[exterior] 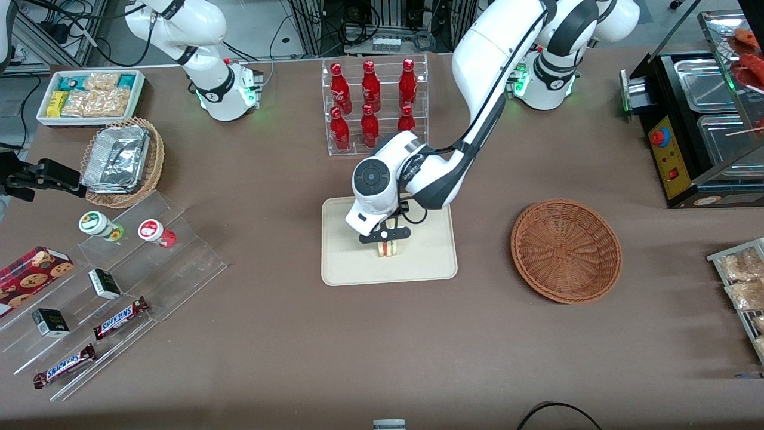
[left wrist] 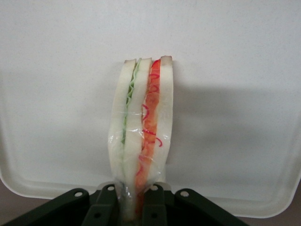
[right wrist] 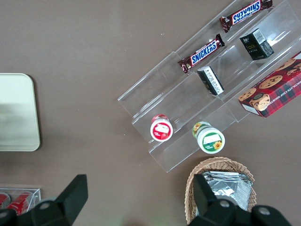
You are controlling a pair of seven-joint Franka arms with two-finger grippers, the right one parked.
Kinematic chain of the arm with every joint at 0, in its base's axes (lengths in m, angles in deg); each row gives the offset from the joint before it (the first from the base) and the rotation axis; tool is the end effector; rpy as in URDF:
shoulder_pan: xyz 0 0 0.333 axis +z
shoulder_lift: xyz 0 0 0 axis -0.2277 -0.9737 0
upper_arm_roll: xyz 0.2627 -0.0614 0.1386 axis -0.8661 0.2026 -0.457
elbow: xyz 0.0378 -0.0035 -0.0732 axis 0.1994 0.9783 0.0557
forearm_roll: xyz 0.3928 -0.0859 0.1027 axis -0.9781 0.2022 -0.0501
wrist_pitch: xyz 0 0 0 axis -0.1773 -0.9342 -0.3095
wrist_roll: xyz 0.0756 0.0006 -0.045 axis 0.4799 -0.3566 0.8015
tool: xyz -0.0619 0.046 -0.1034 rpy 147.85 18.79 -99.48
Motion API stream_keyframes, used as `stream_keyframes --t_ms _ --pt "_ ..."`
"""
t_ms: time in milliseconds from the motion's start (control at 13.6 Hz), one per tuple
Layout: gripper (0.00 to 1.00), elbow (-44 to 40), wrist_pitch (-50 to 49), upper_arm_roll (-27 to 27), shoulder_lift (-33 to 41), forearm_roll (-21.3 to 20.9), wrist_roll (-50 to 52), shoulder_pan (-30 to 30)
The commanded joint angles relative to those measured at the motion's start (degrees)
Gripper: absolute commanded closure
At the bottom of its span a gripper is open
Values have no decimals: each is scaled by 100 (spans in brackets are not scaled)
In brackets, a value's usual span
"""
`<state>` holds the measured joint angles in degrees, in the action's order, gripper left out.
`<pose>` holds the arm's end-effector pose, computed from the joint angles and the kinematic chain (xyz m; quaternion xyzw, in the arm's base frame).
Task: Place sandwich from basket to tray
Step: 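Lower the sandwich onto the tray and open the left gripper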
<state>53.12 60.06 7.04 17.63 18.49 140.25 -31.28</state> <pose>0.4906 -0.5395 0.1993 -0.9947 -0.0553 0.0836 0.0218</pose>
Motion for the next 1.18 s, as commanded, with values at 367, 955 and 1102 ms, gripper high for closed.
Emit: stream_keyframes --t_ms 367,955,1102 --pt "100 -145 -41 -90 -140 -47 465 -152" --pt "0 -171 -41 -99 -167 -47 457 -161" --pt "0 -171 -41 -99 -158 -47 449 -161"
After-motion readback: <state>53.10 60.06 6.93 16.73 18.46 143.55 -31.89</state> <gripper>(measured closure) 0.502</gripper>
